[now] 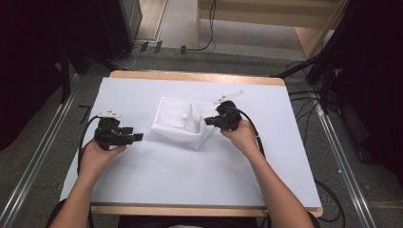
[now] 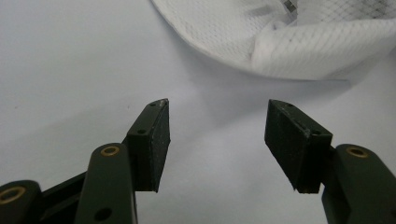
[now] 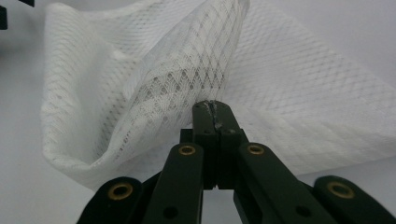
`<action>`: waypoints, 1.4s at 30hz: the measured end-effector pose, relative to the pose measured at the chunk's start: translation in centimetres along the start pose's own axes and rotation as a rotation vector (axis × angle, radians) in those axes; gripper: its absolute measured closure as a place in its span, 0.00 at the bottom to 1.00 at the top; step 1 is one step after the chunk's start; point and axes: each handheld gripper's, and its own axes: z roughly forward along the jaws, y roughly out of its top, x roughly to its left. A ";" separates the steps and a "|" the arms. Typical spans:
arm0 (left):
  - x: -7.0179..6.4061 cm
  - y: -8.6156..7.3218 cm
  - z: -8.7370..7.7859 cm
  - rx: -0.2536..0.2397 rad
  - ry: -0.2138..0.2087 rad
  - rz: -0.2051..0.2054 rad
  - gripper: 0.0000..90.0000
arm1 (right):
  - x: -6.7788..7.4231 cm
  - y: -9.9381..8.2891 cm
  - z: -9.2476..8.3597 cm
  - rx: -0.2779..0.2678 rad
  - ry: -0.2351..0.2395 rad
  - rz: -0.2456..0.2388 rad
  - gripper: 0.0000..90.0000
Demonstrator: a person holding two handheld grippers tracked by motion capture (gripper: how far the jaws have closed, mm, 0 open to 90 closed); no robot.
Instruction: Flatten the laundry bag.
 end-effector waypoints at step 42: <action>0.2 1.2 0.9 -0.003 -0.024 0.020 0.46 | 7.2 -0.1 -1.1 -0.002 0.136 -0.097 1.00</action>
